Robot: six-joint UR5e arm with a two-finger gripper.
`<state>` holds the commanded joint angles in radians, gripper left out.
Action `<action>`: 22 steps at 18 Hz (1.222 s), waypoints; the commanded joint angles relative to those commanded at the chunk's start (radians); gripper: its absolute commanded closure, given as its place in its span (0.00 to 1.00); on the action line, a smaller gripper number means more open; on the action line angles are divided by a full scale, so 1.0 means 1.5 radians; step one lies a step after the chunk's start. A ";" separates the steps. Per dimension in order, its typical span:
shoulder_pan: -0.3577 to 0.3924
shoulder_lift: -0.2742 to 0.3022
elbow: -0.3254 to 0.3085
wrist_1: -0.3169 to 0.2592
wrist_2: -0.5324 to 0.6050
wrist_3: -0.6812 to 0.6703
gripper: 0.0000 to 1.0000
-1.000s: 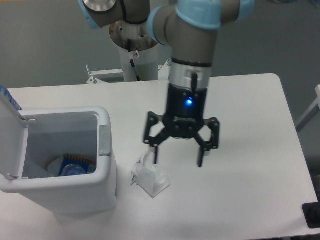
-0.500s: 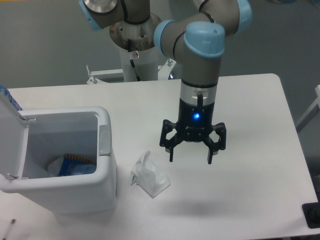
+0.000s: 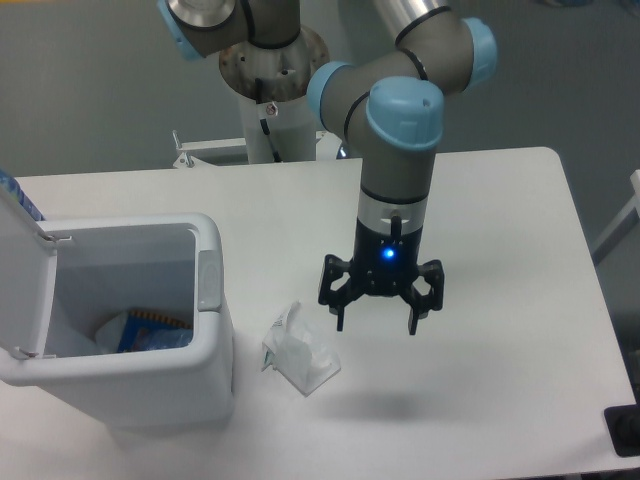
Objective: Place the trash in the trash can
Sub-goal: 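Move the open gripper back over the white tissue, then lower onto the tissue and pinch it with the gripper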
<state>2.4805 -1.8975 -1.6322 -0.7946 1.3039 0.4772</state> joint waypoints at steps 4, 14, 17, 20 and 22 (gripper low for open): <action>-0.015 -0.025 -0.003 -0.001 0.001 -0.053 0.00; -0.063 -0.106 -0.018 -0.001 0.010 -0.133 0.00; -0.070 -0.114 -0.036 0.000 0.021 -0.134 0.00; -0.074 -0.115 -0.043 0.000 0.024 -0.143 0.00; -0.081 -0.118 -0.047 0.000 0.025 -0.149 0.00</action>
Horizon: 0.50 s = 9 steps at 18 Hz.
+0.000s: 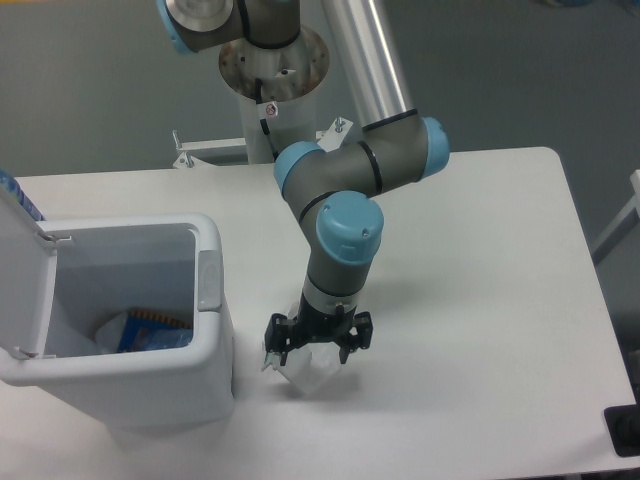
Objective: Place the trash in the trash can
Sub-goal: 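Lower onto the tissue and pinch it with the gripper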
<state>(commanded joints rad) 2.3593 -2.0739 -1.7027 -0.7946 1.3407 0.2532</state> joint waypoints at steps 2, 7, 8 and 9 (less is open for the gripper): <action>-0.002 -0.001 -0.005 0.000 0.001 -0.005 0.00; -0.002 0.001 -0.010 0.001 0.002 -0.004 0.33; -0.002 0.001 -0.011 0.001 0.002 -0.005 0.50; -0.002 0.001 -0.011 0.001 0.002 -0.004 0.62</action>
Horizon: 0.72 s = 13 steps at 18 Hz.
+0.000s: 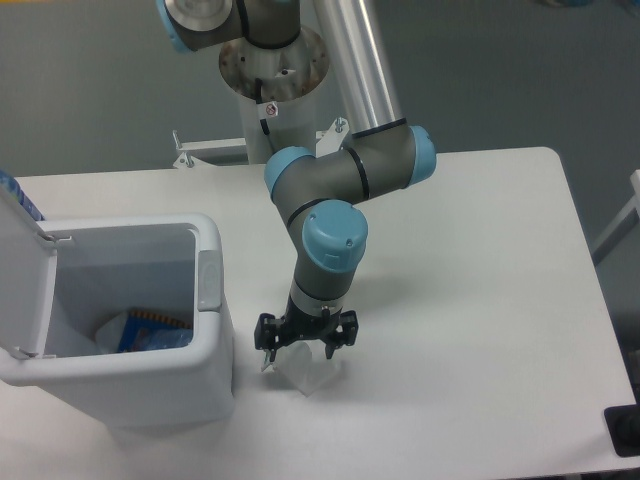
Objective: Place the trash in the trash can
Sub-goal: 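Lower onto the tissue and pinch it with the gripper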
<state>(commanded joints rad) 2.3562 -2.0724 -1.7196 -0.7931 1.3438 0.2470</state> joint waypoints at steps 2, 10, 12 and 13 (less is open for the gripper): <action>0.000 0.000 0.001 0.000 0.019 0.004 0.93; 0.030 0.036 0.049 -0.003 0.016 0.012 1.00; 0.044 0.051 0.083 -0.003 -0.009 0.011 1.00; 0.053 0.059 0.098 -0.002 -0.035 0.008 1.00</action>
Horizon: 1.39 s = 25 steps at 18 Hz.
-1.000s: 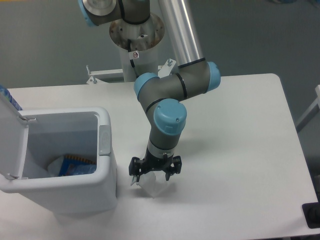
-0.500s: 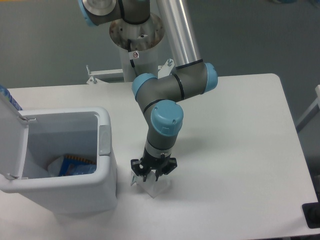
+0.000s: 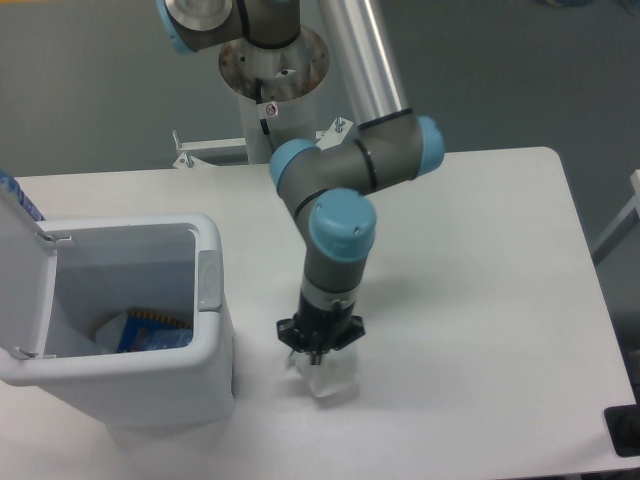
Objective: Place the trash in the trash can
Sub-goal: 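Lower onto the tissue and pinch it with the gripper, then lift the tissue and carry it over the trash can, then open the gripper to release the tissue into the can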
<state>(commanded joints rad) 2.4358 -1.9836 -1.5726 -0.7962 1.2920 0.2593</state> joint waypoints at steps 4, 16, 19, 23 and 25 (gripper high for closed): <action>0.040 0.031 0.075 0.000 -0.109 -0.043 1.00; -0.059 0.186 0.094 0.000 -0.187 -0.153 1.00; -0.132 0.190 0.065 0.003 -0.180 -0.151 1.00; -0.181 0.184 0.040 0.004 -0.180 -0.146 0.76; -0.188 0.182 0.039 0.005 -0.180 -0.123 0.18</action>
<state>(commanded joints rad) 2.1537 -1.7104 -1.5140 -0.7885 1.0216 0.0750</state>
